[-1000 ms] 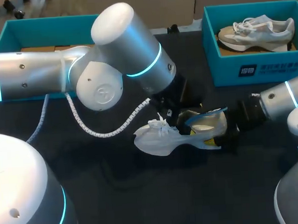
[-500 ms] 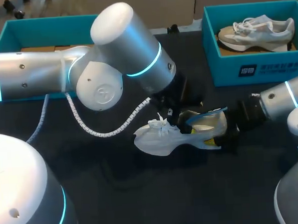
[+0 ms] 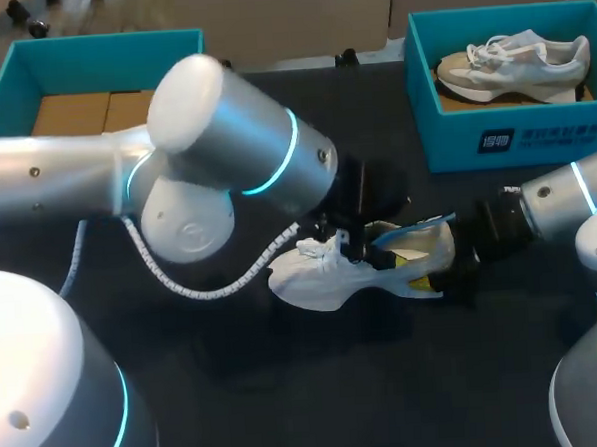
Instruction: Take the shoe out of the shoebox, open the shoe tongue, remove and reinsert the insole, then place the shoe into the shoebox
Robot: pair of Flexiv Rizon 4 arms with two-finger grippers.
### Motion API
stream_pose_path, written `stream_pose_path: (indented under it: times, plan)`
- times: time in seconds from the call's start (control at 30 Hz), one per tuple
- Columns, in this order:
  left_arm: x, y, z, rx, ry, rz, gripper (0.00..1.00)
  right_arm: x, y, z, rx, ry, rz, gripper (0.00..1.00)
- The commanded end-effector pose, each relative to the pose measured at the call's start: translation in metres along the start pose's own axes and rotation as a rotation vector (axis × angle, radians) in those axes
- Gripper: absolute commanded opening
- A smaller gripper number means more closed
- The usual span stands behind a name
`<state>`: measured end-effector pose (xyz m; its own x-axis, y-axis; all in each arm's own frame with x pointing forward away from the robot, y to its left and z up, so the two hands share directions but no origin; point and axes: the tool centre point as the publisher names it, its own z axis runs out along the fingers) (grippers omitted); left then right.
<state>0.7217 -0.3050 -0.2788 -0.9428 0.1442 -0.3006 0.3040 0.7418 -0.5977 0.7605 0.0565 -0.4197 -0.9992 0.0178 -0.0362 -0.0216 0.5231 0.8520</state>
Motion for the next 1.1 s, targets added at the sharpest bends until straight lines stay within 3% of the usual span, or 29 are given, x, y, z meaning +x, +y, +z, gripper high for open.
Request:
stream_pose_path:
  times: [0.03, 0.47, 0.53, 0.73, 0.97, 1.03, 1.07, 1.1]
  plan:
    - [0.003, 0.007, 0.005, 0.028, -0.046, 0.000, 1.00, 0.003, -0.002, 0.005, 0.004, 0.000, 0.000, 0.00]
    - [-0.011, 0.012, 0.013, 0.052, -0.132, -0.046, 1.00, 0.003, -0.002, 0.005, 0.004, 0.000, 0.000, 0.00]
    - [-0.011, 0.011, 0.015, 0.052, -0.143, -0.047, 0.92, 0.003, -0.002, 0.005, 0.004, 0.000, 0.000, 0.00]
    - [-0.014, 0.012, 0.022, 0.058, -0.178, -0.077, 0.52, 0.003, -0.002, 0.005, 0.004, 0.000, 0.000, 0.00]
    - [-0.013, 0.012, 0.029, 0.061, -0.161, -0.087, 0.45, 0.003, -0.002, 0.005, 0.004, 0.000, 0.000, 0.00]
    - [-0.013, 0.011, 0.030, 0.066, -0.158, -0.090, 0.29, 0.003, -0.002, 0.005, 0.004, 0.000, 0.000, 0.00]
    - [-0.013, 0.011, 0.030, 0.068, -0.157, -0.091, 0.09, 0.003, -0.002, 0.005, 0.004, 0.000, 0.000, 0.00]
    - [-0.013, 0.011, 0.030, 0.068, -0.153, -0.093, 0.00, 0.003, -0.002, 0.005, 0.004, 0.000, 0.000, 0.00]
